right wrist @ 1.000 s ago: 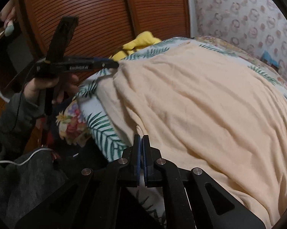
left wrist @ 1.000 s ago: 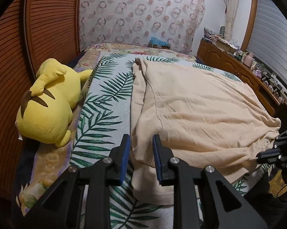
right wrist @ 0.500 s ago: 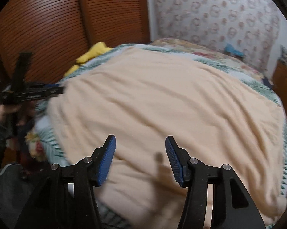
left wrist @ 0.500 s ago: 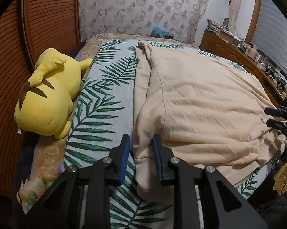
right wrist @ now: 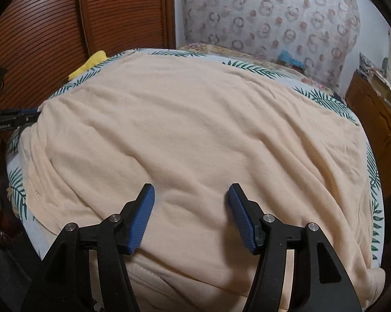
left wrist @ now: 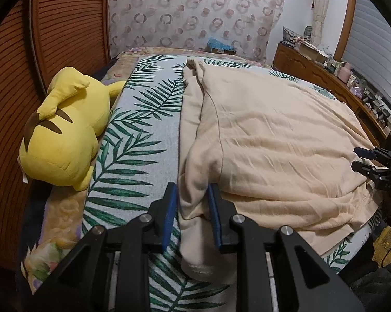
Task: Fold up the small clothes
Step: 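Grasp the folded edge with the left gripper and lift it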
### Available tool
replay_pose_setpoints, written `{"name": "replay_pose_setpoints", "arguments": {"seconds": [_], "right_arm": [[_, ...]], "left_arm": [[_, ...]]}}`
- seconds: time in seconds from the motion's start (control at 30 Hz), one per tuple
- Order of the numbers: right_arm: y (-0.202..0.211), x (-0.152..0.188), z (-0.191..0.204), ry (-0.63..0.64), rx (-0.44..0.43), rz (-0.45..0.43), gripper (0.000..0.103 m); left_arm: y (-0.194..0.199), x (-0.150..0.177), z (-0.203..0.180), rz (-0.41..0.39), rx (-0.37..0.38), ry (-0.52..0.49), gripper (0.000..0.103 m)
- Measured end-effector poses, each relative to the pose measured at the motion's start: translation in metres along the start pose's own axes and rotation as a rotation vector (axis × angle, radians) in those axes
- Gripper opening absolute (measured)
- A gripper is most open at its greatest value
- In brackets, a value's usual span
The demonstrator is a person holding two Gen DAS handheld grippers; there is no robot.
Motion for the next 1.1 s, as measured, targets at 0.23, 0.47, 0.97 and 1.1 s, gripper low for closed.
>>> {"name": "replay_pose_setpoints", "arguments": {"seconds": [0.23, 0.47, 0.97, 1.1], "right_arm": [[0.001, 0.001, -0.001, -0.006, -0.007, -0.006, 0.063], [0.002, 0.000, 0.000, -0.019, -0.020, -0.010, 0.063], [0.004, -0.003, 0.001, -0.041, -0.044, -0.016, 0.063], [0.011, -0.001, -0.007, -0.074, -0.046, -0.017, 0.062]], "left_arm": [[-0.002, -0.003, -0.002, 0.009, 0.039, 0.018, 0.021], [0.002, -0.010, -0.015, 0.001, 0.138, 0.026, 0.000], [0.047, -0.069, -0.094, -0.166, 0.236, -0.098, 0.000], [0.053, -0.086, -0.118, -0.196, 0.269, -0.138, 0.000]]}}
Point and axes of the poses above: each gripper's, at about its wrist camera, not at the fingertips, and y roughly against the way its jaws point, z to its left, x to its underside, the point moved 10 cm from there along -y, roughly the way its jaws point, and after that the axes turned 3 degrees about x, right-handed, at the moved point
